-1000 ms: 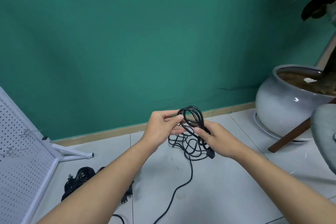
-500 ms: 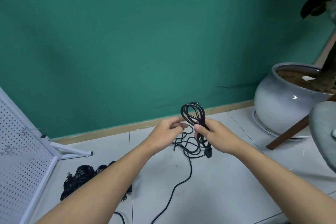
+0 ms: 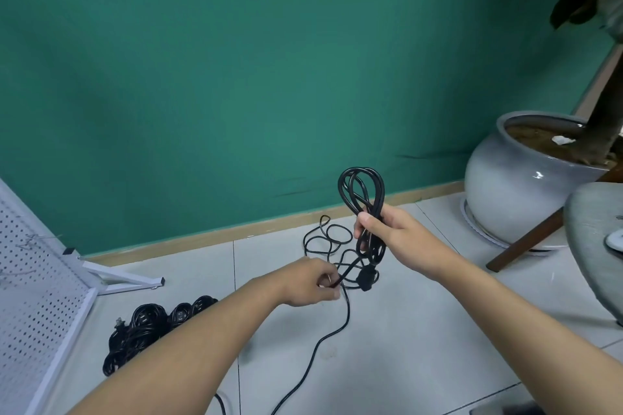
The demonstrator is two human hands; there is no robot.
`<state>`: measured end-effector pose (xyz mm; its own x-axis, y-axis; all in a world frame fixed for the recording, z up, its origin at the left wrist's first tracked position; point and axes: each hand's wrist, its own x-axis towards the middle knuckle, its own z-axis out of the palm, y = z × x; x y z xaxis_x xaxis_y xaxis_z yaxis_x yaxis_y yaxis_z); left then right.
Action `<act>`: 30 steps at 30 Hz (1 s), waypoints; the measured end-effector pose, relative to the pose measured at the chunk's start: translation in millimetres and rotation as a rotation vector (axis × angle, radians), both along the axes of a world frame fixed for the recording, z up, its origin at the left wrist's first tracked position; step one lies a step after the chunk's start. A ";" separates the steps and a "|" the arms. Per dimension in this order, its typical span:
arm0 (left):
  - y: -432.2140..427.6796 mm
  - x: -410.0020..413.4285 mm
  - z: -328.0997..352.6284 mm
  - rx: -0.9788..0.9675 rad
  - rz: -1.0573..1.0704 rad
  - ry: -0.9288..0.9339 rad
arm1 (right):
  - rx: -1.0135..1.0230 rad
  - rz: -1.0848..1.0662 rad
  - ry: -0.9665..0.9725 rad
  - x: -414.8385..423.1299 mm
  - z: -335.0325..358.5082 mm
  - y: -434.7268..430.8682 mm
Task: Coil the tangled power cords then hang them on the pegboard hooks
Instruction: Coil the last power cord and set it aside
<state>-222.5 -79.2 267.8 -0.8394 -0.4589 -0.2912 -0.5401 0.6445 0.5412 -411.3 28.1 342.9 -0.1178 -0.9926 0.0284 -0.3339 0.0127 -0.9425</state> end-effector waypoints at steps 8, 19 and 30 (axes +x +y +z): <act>-6.8 4.2 32.0 -0.326 -0.025 0.378 | 0.177 -0.127 0.481 -18.3 -14.4 -3.5; 4.2 -2.7 65.1 -0.372 0.159 0.825 | 0.302 0.319 0.324 5.0 -3.9 2.5; -15.9 12.4 48.3 -0.003 0.410 0.670 | 0.186 0.150 0.348 -11.5 -6.7 1.5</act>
